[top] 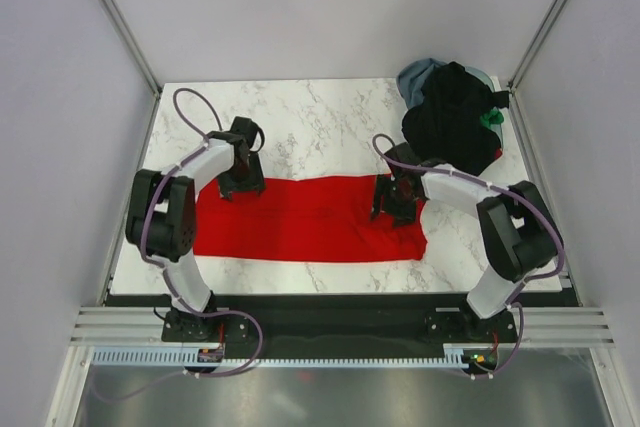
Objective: Fold and stack the t-shirts
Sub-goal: Fold the tshirt
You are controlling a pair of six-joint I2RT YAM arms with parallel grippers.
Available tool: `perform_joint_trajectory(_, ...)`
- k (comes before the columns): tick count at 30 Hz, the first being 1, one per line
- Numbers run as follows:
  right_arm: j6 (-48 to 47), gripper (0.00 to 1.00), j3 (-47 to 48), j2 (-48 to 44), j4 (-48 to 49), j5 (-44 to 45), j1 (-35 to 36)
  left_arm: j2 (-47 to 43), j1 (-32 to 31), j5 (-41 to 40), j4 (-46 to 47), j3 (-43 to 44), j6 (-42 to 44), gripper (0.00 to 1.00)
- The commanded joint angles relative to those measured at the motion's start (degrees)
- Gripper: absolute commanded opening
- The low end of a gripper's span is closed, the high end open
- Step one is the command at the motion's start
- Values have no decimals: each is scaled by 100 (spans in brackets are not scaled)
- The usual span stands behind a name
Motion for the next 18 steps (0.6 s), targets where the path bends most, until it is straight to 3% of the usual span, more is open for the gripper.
perform_joint_trajectory(1,-139,71,383,623,204,405,-11,357,-43,-14,-116,131,160,74)
perform_joint_trajectory(4,-210,72,848,1098,116,608,-37,542,-43,-119,-187,52,204,73)
perform_joint_trajectory(10,-482,72,2763,2477,-472,802,-213,402,-105,301,-275,-255,108,70)
perform_joint_trajectory(18,-868,71,6647,4980,-1606,470,-398,-854,-314,1486,-83,-1511,-762,68)
